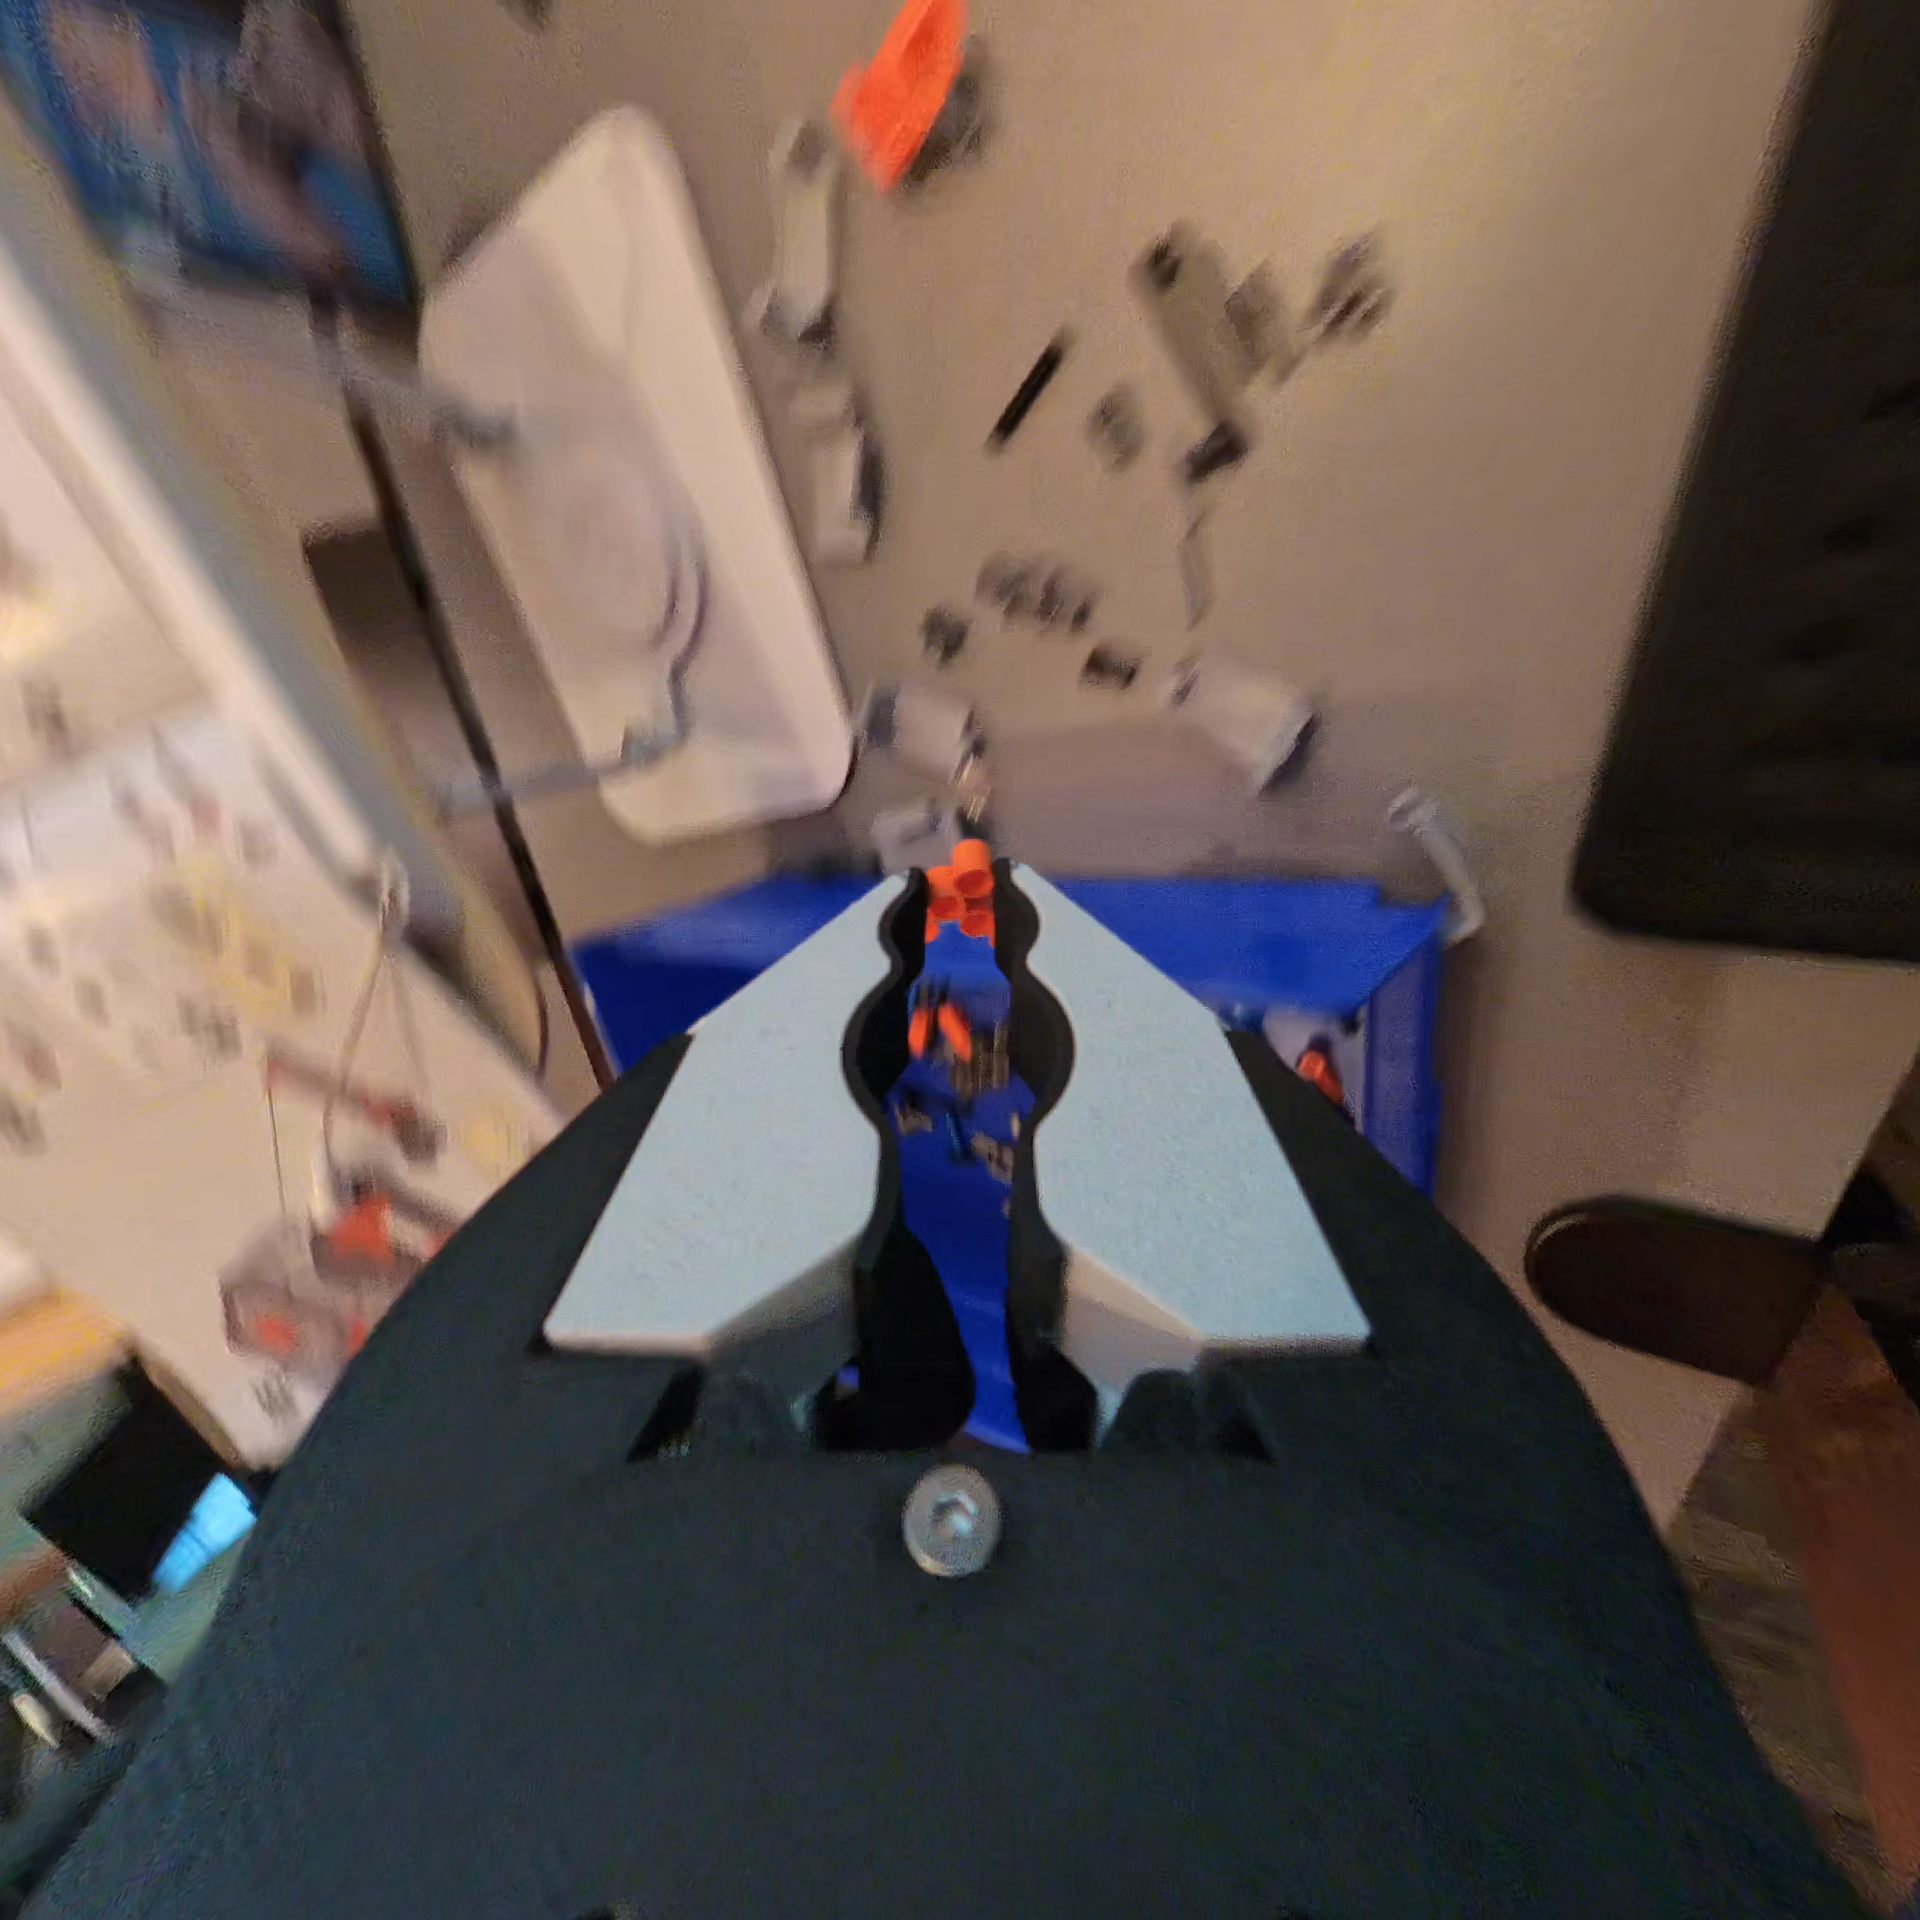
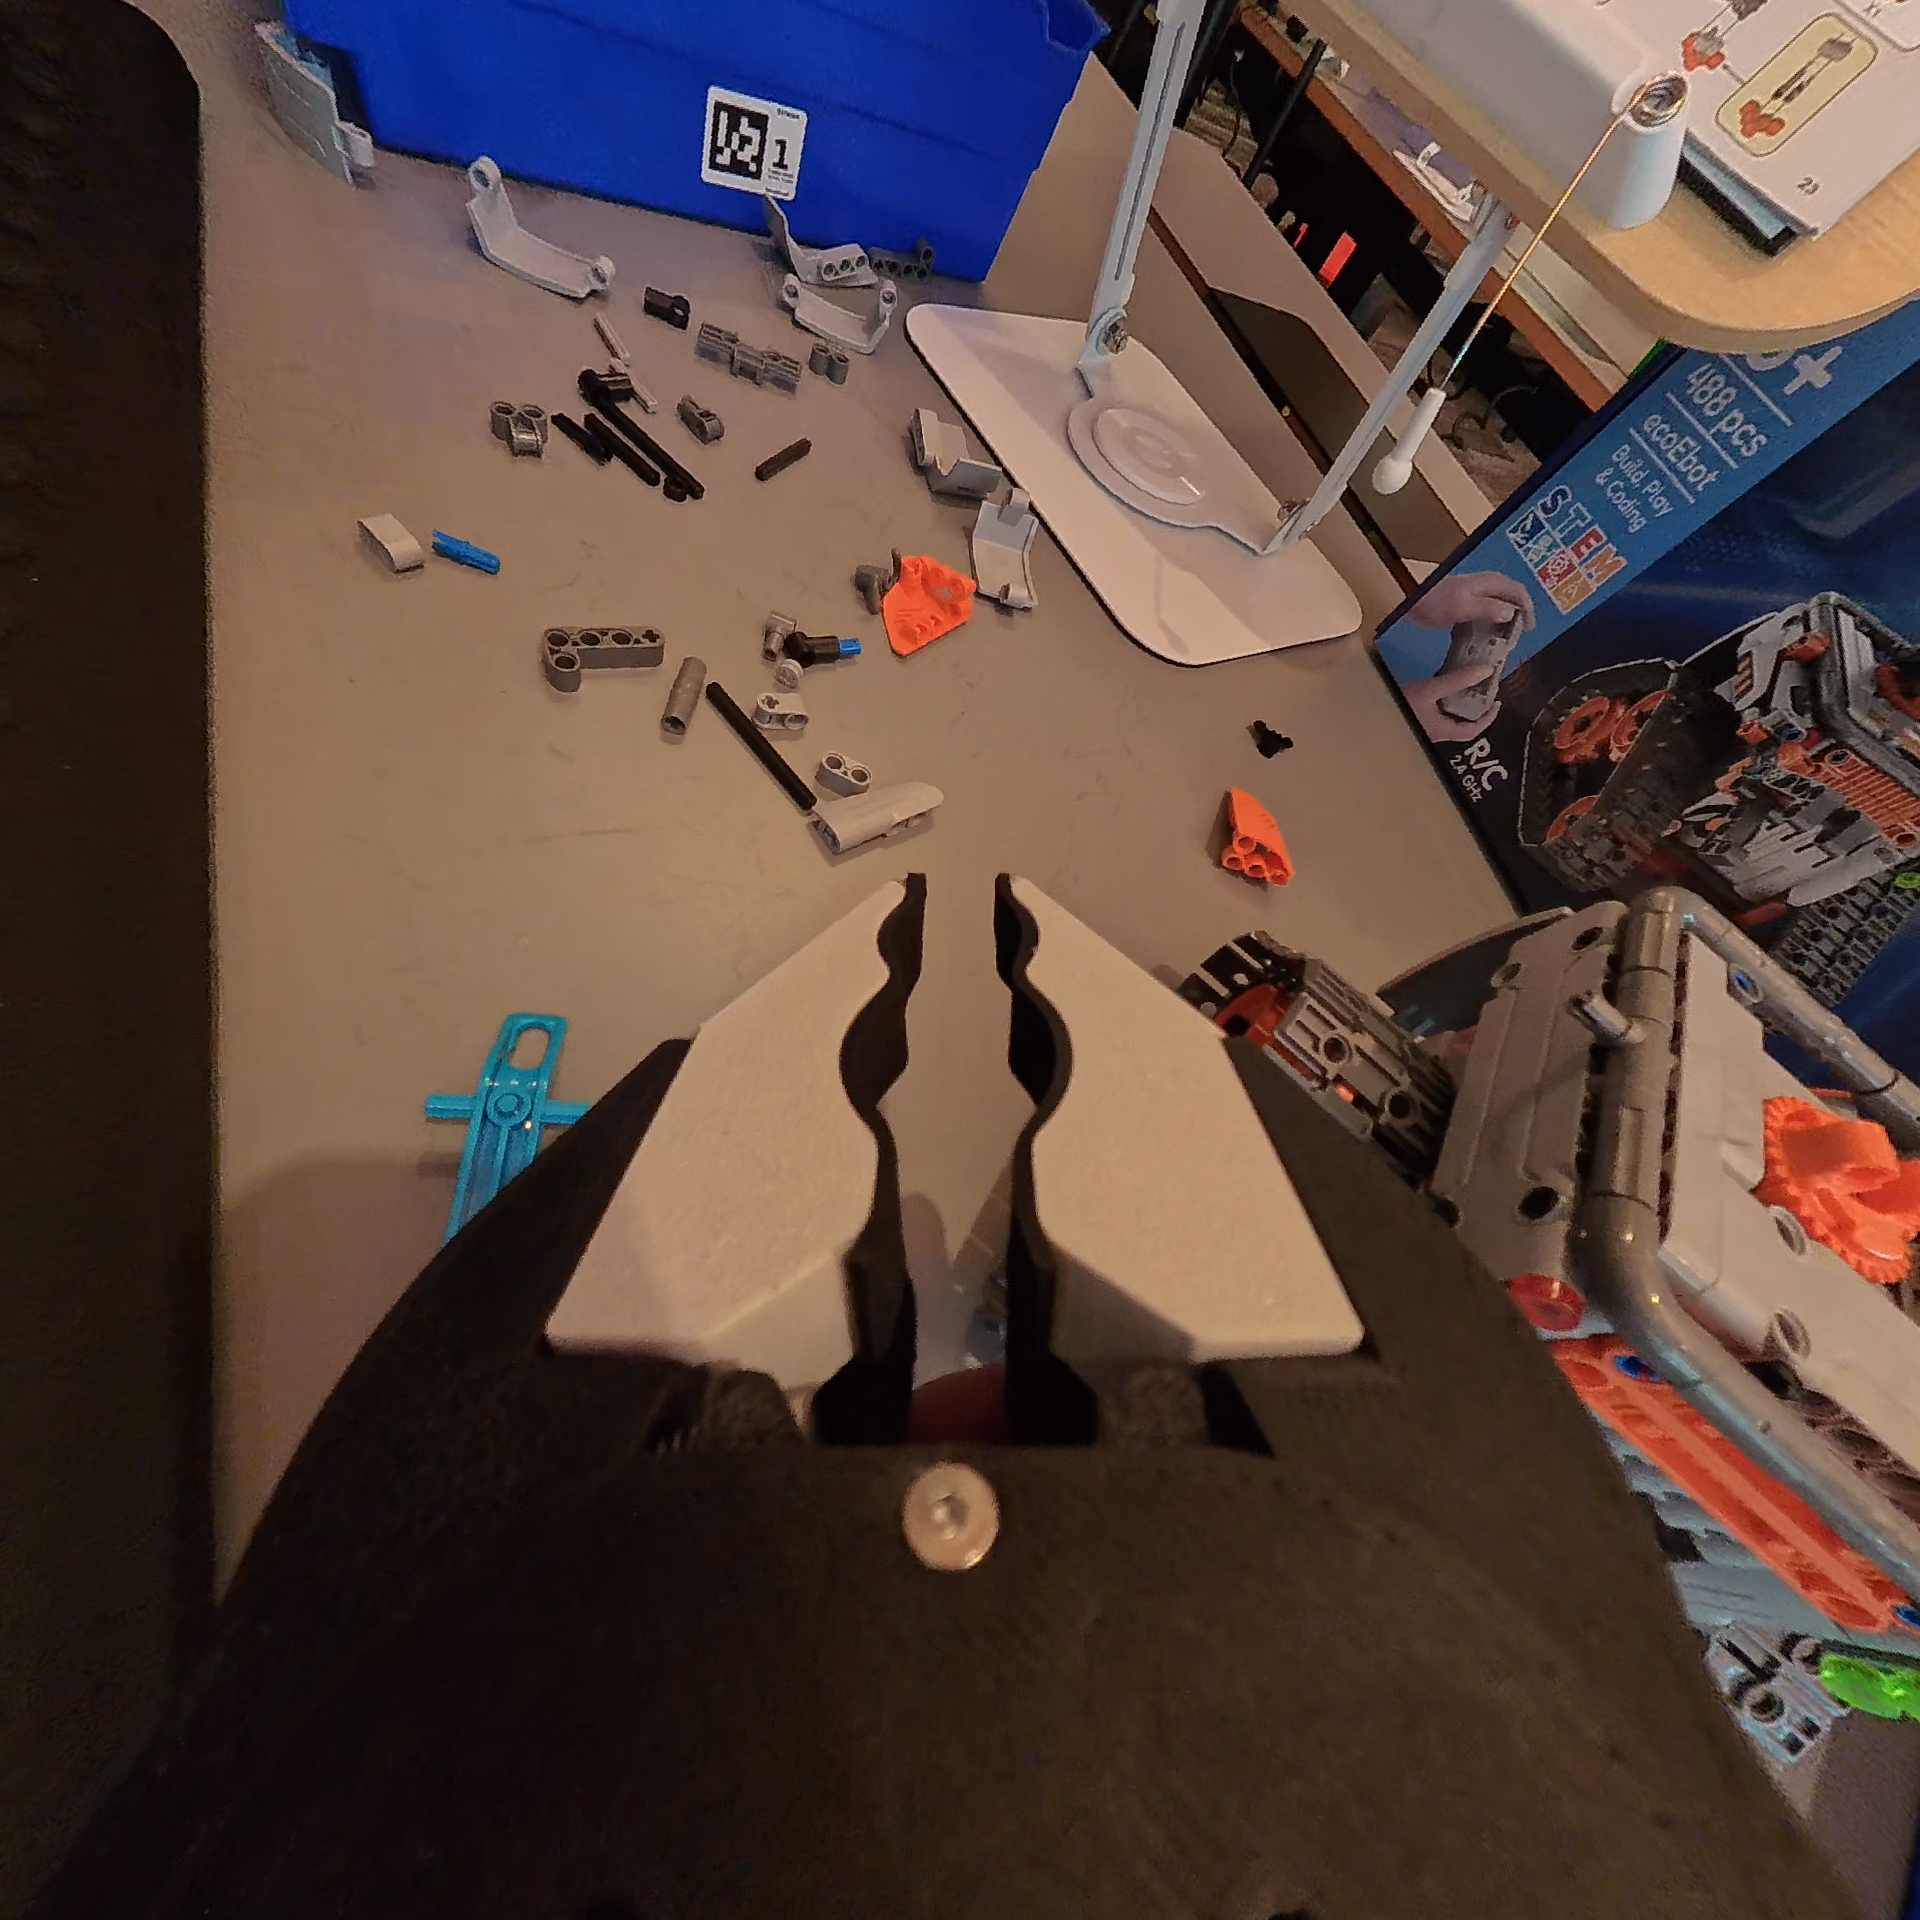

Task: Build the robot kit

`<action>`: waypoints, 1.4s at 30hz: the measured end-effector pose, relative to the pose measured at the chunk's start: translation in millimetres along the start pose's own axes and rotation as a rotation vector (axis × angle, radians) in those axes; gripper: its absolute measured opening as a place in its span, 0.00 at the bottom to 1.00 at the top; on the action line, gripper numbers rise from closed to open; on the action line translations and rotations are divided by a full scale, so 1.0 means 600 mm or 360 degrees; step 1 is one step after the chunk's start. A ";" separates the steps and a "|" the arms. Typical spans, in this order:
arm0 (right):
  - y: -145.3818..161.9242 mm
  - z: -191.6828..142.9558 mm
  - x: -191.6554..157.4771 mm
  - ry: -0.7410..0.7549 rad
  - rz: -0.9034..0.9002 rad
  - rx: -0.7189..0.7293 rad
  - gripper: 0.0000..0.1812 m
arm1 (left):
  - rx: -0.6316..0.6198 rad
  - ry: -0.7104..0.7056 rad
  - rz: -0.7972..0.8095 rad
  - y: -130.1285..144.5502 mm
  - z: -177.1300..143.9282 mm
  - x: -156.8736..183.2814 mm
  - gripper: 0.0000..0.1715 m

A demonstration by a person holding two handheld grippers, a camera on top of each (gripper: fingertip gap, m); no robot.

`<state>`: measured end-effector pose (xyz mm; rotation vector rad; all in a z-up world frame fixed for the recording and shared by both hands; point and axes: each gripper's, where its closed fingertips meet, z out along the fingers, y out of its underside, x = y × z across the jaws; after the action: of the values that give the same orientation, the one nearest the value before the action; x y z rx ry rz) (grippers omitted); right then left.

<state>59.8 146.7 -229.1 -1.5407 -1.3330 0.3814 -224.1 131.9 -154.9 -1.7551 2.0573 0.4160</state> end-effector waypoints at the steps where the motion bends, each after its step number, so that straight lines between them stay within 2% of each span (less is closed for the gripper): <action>1: -0.002 -0.001 0.000 0.0001 -0.0002 0.0007 0.06 | 0.0033 0.0021 0.0109 -0.035 0.007 0.017 0.06; 5: -0.010 -0.004 -0.006 -0.0009 -0.0024 0.0031 0.06 | 0.0204 0.0195 0.0359 -0.152 0.059 0.084 0.06; 9: -0.015 -0.006 -0.010 -0.0020 -0.0039 0.0048 0.06 | 0.0273 0.0334 0.0412 -0.215 0.127 0.110 0.06; 15: -0.022 -0.010 -0.014 -0.0027 -0.0058 0.0069 0.06 | 0.0286 0.0532 0.0370 -0.247 0.185 0.144 0.06; 19: -0.024 -0.011 -0.014 -0.0029 -0.0053 0.0076 0.06 | 0.0335 0.0515 0.0283 -0.255 0.193 0.129 0.15; 23: -0.022 -0.010 -0.013 -0.0025 -0.0050 0.0069 0.06 | 0.0440 0.0346 0.0229 -0.264 0.173 0.093 0.23; 25: -0.021 -0.010 -0.010 -0.0020 -0.0042 0.0069 0.06 | 0.0469 0.0243 0.0189 -0.259 0.151 0.068 0.23; 27: -0.019 -0.011 -0.008 -0.0014 -0.0031 0.0069 0.06 | 0.0486 0.0164 0.0161 -0.241 0.121 0.049 0.22; 30: -0.017 -0.011 -0.005 -0.0013 -0.0018 0.0066 0.06 | 0.0461 -0.0031 0.0035 -0.188 0.068 0.002 0.17; 32: -0.015 -0.009 -0.005 -0.0014 -0.0014 0.0058 0.06 | 0.0390 -0.0239 -0.0071 -0.137 0.031 -0.039 0.16; 35: -0.011 -0.007 -0.004 -0.0016 -0.0007 0.0044 0.06 | 0.0211 -0.0385 -0.0208 -0.035 -0.007 -0.072 0.17; 39: -0.006 -0.004 -0.003 -0.0014 0.0003 0.0028 0.06 | 0.0052 -0.0373 -0.0453 0.099 -0.030 -0.081 0.17; 42: 0.001 -0.001 0.001 -0.0010 0.0024 0.0006 0.06 | -0.0099 -0.0231 -0.0545 0.180 -0.021 -0.049 0.18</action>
<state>60.5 146.9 -229.3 -1.5482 -1.3258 0.3983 -328.3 169.2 -133.5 -2.0021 1.6206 0.4885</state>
